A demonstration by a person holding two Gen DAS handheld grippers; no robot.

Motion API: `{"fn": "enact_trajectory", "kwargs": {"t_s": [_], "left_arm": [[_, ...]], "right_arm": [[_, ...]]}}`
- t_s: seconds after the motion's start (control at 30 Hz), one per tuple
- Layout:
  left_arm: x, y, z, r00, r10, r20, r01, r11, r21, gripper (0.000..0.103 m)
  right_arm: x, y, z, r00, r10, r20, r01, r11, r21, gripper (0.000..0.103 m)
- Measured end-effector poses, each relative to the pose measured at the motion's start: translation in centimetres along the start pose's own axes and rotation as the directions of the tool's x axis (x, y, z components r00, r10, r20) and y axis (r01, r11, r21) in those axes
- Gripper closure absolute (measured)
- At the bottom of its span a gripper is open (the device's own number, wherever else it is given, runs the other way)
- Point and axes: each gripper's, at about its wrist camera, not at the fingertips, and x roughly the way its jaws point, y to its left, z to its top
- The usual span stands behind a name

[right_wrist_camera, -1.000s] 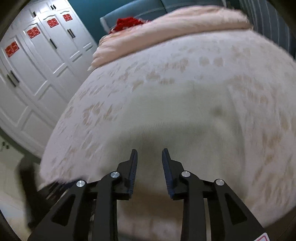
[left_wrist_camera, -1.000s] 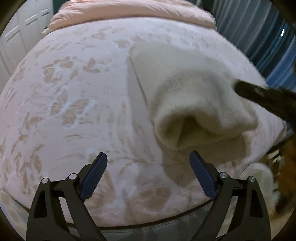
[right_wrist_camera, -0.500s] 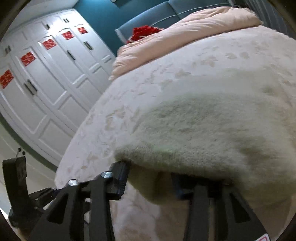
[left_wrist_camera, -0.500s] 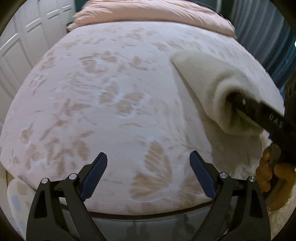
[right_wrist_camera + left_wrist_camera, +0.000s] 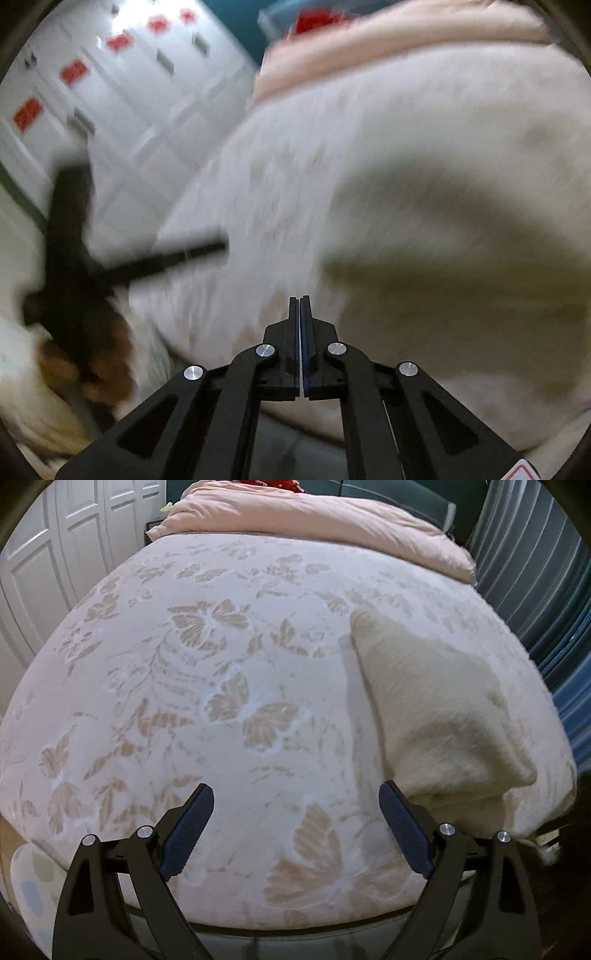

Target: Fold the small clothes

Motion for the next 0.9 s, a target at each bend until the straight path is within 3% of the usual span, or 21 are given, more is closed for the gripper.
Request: {"fn": "enact_trajectory", "kwargs": {"t_s": [0.1,0.17,0.2,0.23,0.27,0.33,0.37,0.4,0.43,0.5,0.53,0.57,0.6,0.63,0.67,0.7,0.8,0.83,0.9], "left_arm": [[1.1,-1.7,1.1,0.998,-0.064,-0.026,0.064,0.998,-0.016,0.014],[1.6,-3.7,1.8,0.994,-0.106,-0.024,0.106,0.994,-0.003,0.014],[1.9,-4.8,2.0,0.994,-0.104,-0.021,0.104,0.994,0.015,0.014],[2.2,-5.8,2.2,0.995,-0.1,-0.023,0.1,0.994,0.033,0.014],[2.7,-7.1,2.5,0.994,-0.102,-0.029,0.104,0.993,0.06,0.014],[3.1,-8.9,3.0,0.994,-0.104,-0.029,0.107,0.99,0.097,0.014],[3.3,-9.5,3.3,0.994,-0.108,-0.026,0.111,0.988,0.108,0.014],[3.5,-10.1,3.6,0.994,-0.107,-0.026,0.11,0.987,0.116,0.013],[3.8,-10.6,4.0,0.993,-0.11,-0.03,0.113,0.986,0.12,0.013],[4.8,-11.5,4.8,0.992,-0.116,-0.046,0.12,0.986,0.116,0.013],[5.2,-11.8,5.0,0.992,-0.112,-0.055,0.117,0.987,0.11,0.013],[5.6,-12.1,5.3,0.992,-0.113,-0.059,0.119,0.987,0.106,0.013],[5.8,-12.4,5.5,0.993,-0.108,-0.058,0.113,0.988,0.106,0.013],[5.9,-12.6,5.5,0.994,-0.097,-0.056,0.103,0.989,0.11,0.013],[5.9,-13.0,5.6,0.995,-0.083,-0.051,0.089,0.988,0.125,0.013],[5.9,-13.2,5.6,0.996,-0.072,-0.048,0.078,0.987,0.137,0.013],[5.7,-13.5,5.5,0.998,-0.047,-0.031,0.052,0.984,0.172,0.013],[5.9,-13.6,5.4,0.999,-0.04,-0.035,0.045,0.983,0.178,0.013],[6.4,-13.5,5.4,0.998,-0.037,-0.049,0.045,0.984,0.172,0.013]], "right_arm": [[-3.9,-3.8,3.8,0.984,-0.139,0.109,0.133,0.989,0.066,0.1],[-4.0,-7.6,4.6,0.963,-0.253,0.097,0.24,0.963,0.125,0.099],[-2.5,-10.4,4.3,0.926,-0.378,0.011,0.374,0.919,0.128,0.103],[-0.5,-13.3,3.2,0.872,-0.478,-0.106,0.487,0.869,0.087,0.103],[-0.2,-13.9,2.7,0.879,-0.463,-0.113,0.474,0.875,0.096,0.103],[-2.2,-13.9,3.3,0.917,-0.394,-0.062,0.399,0.898,0.188,0.103],[-3.1,-13.4,3.9,0.923,-0.384,-0.033,0.383,0.902,0.197,0.101],[-4.0,-12.5,4.9,0.922,-0.387,0.021,0.376,0.905,0.197,0.088],[-4.5,-11.8,6.2,0.913,-0.404,0.059,0.386,0.902,0.194,0.066],[-4.4,-12.4,8.1,0.909,-0.408,0.084,0.386,0.901,0.197,0.039],[-3.3,-13.2,9.3,0.909,-0.411,0.061,0.394,0.9,0.188,0.038],[-1.6,-14.0,10.0,0.907,-0.421,0.019,0.411,0.893,0.181,0.038],[-0.6,-14.9,10.1,0.907,-0.421,-0.018,0.417,0.891,0.18,0.046],[0.3,-16.3,10.3,0.912,-0.406,-0.059,0.409,0.894,0.184,0.094],[1.2,-17.2,10.3,0.928,-0.36,-0.097,0.372,0.907,0.195,0.093],[0.9,-17.0,10.5,0.938,-0.341,-0.069,0.348,0.914,0.208,0.094],[-1.9,-15.4,10.9,0.927,-0.37,0.063,0.353,0.916,0.193,0.095],[-2.3,-15.7,10.4,0.927,-0.369,0.065,0.348,0.912,0.216,0.095],[0.4,-18.3,9.3,0.912,-0.408,-0.048,0.408,0.885,0.226,0.094]]}}
